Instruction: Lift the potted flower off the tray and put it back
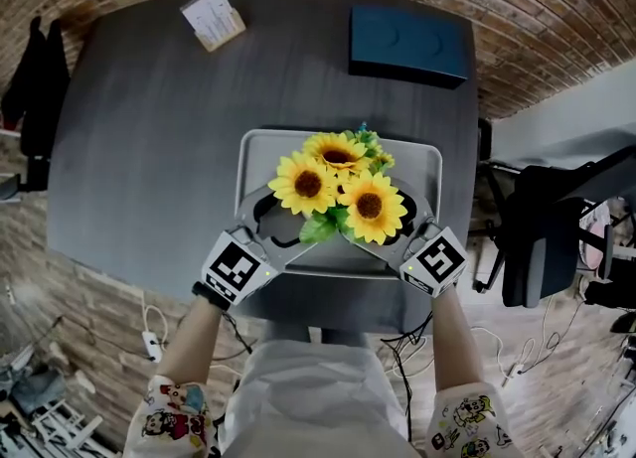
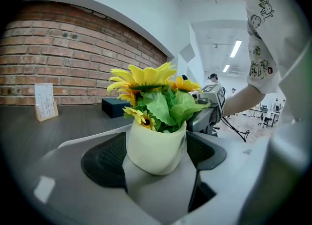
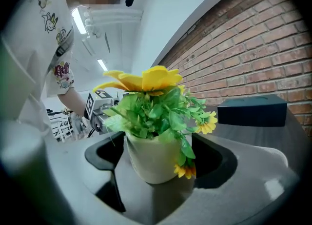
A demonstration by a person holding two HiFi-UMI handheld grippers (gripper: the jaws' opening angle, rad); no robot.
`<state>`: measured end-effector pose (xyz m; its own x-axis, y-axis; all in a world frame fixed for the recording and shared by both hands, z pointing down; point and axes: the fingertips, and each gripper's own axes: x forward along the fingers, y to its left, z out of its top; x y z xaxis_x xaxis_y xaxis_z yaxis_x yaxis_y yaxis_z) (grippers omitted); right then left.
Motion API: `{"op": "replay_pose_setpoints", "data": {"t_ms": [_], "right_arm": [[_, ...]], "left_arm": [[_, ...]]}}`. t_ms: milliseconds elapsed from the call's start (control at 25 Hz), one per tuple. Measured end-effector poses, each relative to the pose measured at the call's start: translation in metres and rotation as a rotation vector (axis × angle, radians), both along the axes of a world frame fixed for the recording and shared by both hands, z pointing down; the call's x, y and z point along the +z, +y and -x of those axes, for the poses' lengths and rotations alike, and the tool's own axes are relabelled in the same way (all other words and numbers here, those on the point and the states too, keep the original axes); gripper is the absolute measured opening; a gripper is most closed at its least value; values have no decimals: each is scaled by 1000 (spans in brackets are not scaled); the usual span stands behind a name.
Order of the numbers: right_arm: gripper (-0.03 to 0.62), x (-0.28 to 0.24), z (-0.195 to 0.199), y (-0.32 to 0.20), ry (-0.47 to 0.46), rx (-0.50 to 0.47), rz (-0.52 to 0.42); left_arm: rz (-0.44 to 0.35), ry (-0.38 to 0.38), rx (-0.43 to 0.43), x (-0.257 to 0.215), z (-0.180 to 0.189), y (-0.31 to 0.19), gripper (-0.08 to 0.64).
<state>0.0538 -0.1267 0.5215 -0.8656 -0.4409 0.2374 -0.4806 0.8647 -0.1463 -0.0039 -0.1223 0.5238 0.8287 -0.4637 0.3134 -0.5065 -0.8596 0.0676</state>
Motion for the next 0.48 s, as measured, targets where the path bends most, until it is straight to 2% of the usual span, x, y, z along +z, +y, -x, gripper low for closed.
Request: {"op": "replay_pose_setpoints", "data": {"t_ms": [440,480], "right_arm": [[422,4,5,-4,-7,-77,30],[402,5,5,-3,-8,-82,29]], "left_arm": [[24,27,20,7,-6,-2,380],[23,27,19,7,-5,-2,381]]}}
